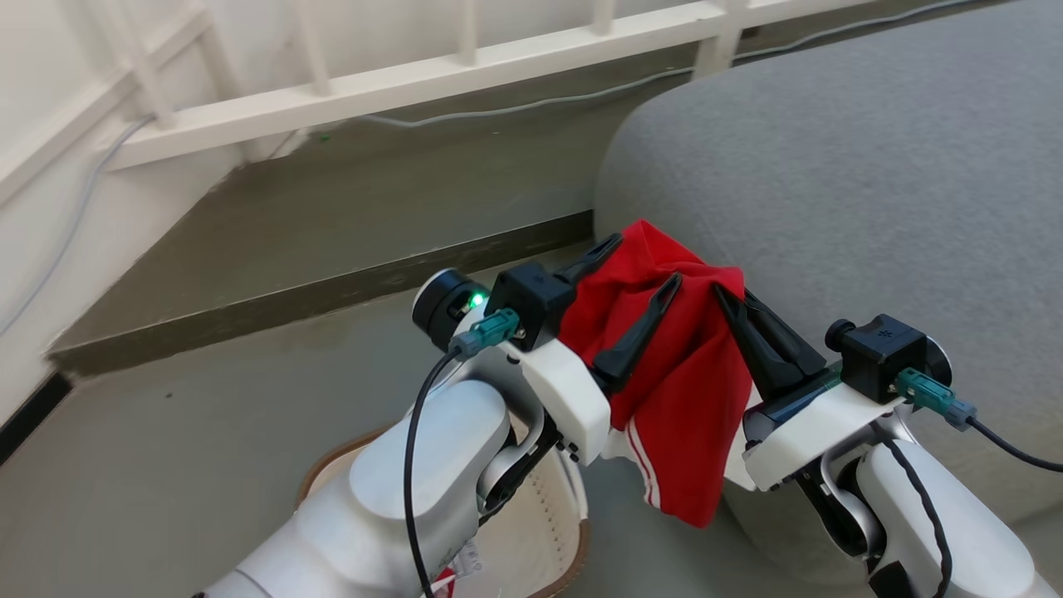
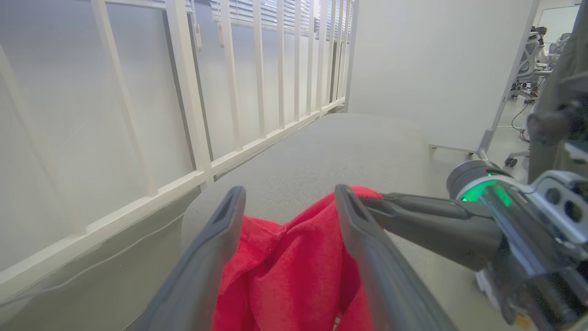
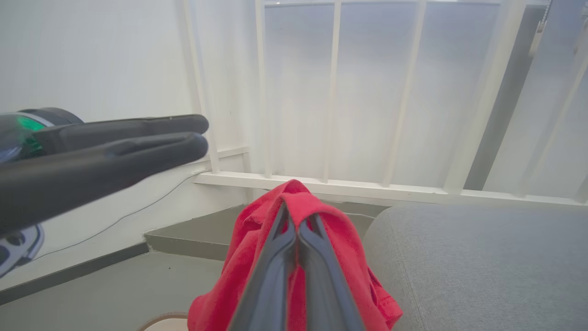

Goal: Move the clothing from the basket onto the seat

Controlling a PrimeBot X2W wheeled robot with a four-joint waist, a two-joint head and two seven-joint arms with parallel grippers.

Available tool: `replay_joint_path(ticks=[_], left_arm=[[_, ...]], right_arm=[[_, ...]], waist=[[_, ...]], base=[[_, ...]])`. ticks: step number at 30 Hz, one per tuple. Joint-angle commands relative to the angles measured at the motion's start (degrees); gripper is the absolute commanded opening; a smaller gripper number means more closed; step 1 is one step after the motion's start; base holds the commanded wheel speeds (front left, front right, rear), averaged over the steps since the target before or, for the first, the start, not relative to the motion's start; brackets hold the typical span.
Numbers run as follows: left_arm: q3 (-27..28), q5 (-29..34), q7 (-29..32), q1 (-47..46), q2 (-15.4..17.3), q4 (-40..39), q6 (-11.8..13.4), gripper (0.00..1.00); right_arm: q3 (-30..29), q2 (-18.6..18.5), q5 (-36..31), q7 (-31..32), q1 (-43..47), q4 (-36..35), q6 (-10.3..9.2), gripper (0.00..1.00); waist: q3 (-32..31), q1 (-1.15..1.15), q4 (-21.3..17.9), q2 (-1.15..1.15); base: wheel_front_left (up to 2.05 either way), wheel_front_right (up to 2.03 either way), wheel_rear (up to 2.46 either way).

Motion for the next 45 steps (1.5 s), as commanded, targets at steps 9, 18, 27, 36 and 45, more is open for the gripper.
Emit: replay_joint_path(ticks=[9, 18, 27, 36, 45], left_arm=[[5.79, 3.28, -0.52, 2.94, 0.54, -1.67, -1.06, 1.00], [6.23, 4.68, -0.52, 4.33, 0.54, -2.55, -2.35, 1.00], [6.23, 6.15, -0.52, 4.29, 0.54, -2.15, -2.12, 1.00], [5.68, 8.25, -0.52, 2.71, 0.54, -1.75, -1.67, 1.00], [2.30, 8.32, -0.52, -0.53, 0.54, -1.60, -1.17, 1.00]], right_arm=[[-0.11, -0.94, 0.93, -0.35, 0.60, -3.20, 0.39, 0.00], [-3.71, -2.20, 0.94, -0.35, 2.79, -5.79, 0.39, 0.00], [-9.14, -3.49, 1.05, -0.35, 2.75, -9.27, 0.39, 0.00], [-17.26, -6.97, 0.06, -0.35, -5.19, -7.12, 0.39, 0.00], [-23.88, -11.42, -0.82, -0.35, -14.36, -2.34, 0.39, 0.00]], waist=[[0.05, 0.00, -8.71, 0.00], [0.73, 0.00, -11.90, 0.00], [3.91, 0.00, -12.20, 0.00], [9.52, 0.00, -10.83, 0.00], [16.27, 0.00, -7.67, 0.00]], base=[[0.00, 0.00, 0.00], [0.00, 0.00, 0.00], [0.00, 0.00, 0.00], [0.00, 0.00, 0.00], [0.00, 0.00, 0.00]])
